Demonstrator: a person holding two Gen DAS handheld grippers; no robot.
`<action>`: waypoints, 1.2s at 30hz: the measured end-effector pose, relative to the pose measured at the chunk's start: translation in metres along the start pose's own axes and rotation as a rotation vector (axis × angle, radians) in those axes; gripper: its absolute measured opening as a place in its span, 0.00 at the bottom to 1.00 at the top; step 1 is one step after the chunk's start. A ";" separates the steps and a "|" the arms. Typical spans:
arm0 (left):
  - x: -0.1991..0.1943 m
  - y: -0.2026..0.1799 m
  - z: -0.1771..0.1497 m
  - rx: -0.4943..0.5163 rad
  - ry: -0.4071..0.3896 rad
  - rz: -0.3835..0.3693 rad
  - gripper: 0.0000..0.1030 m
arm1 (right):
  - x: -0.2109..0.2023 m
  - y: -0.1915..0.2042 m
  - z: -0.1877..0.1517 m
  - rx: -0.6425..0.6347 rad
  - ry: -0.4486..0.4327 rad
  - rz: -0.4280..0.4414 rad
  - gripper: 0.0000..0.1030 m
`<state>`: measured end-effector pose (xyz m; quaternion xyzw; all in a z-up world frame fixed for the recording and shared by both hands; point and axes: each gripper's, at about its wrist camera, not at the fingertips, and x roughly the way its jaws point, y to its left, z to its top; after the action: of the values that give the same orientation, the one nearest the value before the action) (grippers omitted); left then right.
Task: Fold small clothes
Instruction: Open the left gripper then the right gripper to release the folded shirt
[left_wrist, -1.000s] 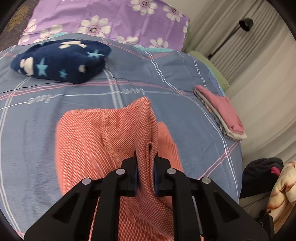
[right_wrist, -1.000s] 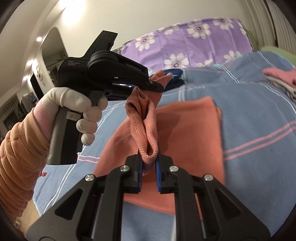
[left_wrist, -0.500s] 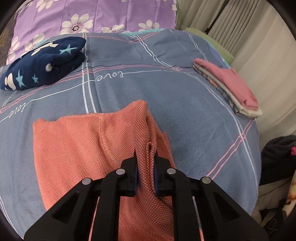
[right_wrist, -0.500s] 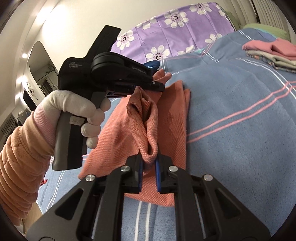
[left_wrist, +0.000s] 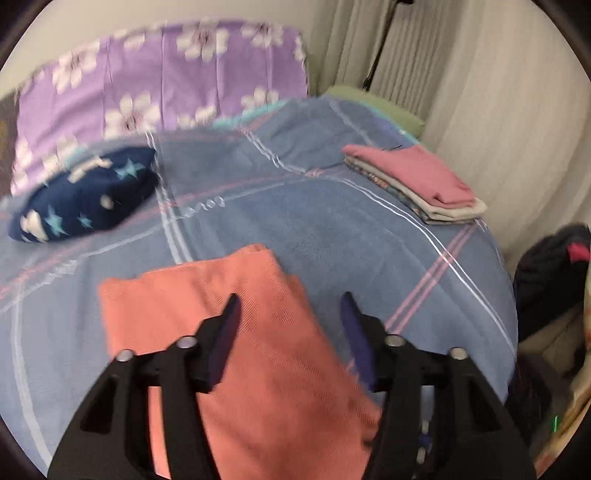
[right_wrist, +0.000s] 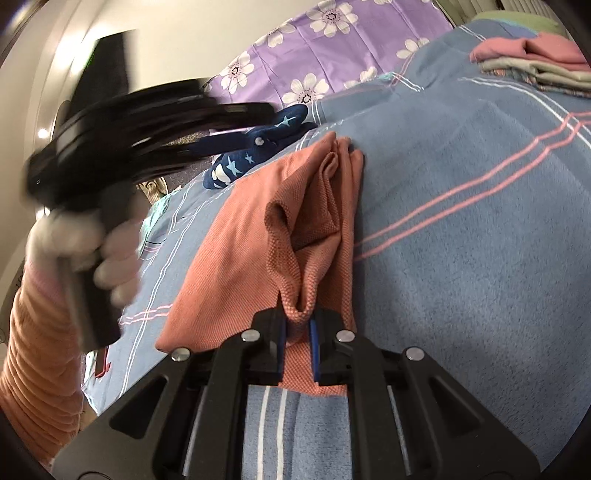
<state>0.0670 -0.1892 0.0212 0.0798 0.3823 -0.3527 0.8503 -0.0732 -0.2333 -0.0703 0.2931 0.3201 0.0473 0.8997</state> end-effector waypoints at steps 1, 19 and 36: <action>-0.014 0.001 -0.013 0.017 -0.010 0.006 0.58 | 0.000 0.000 0.000 0.001 0.002 0.003 0.10; -0.056 0.005 -0.162 0.103 0.072 0.178 0.59 | -0.027 0.021 0.022 0.024 -0.073 0.113 0.06; -0.060 0.036 -0.180 -0.010 0.060 0.313 0.61 | -0.006 -0.014 -0.006 0.091 0.017 -0.025 0.06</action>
<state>-0.0441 -0.0573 -0.0661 0.1447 0.3921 -0.2114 0.8835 -0.0826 -0.2430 -0.0785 0.3293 0.3334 0.0238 0.8831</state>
